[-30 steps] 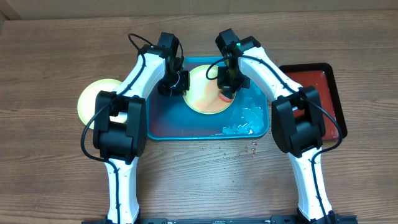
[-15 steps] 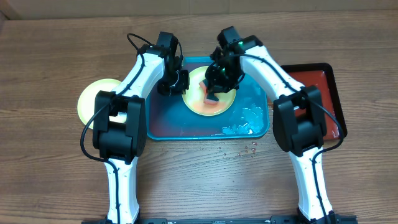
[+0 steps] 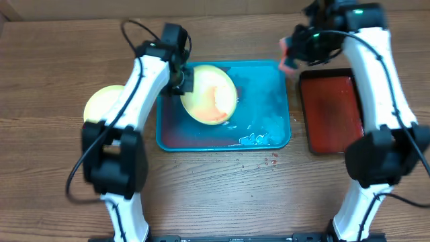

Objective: Clean dirty plates on tray and stack at the side

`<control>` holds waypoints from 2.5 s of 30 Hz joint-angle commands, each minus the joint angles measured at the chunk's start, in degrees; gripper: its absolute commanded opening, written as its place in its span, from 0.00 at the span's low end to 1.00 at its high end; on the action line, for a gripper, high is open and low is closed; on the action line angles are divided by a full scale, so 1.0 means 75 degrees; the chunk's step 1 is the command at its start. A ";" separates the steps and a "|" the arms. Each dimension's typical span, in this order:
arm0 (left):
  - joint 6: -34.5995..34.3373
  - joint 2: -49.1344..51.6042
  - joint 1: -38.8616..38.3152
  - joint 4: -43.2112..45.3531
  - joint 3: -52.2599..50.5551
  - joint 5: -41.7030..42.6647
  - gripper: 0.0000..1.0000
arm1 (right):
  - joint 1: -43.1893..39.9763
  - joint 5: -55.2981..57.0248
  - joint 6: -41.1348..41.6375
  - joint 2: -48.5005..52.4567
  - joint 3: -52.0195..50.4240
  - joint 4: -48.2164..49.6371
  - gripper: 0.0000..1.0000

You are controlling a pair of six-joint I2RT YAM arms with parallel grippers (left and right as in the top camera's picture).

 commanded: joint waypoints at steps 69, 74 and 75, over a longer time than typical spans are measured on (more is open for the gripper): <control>-0.1005 -0.1504 0.4558 0.0525 -0.1786 0.0915 0.04 | -0.0694 0.0842 -0.0216 -0.0157 0.0128 -0.0382 0.04; -0.1008 -0.1504 0.5319 0.1349 -0.2903 0.1102 0.04 | -0.0691 0.0842 -0.0213 -0.0157 0.0128 -0.0361 0.04; -0.1011 -0.1504 0.5386 0.1512 -0.3060 0.1102 0.04 | -0.0694 0.0842 -0.0213 -0.0157 0.0128 -0.0361 0.04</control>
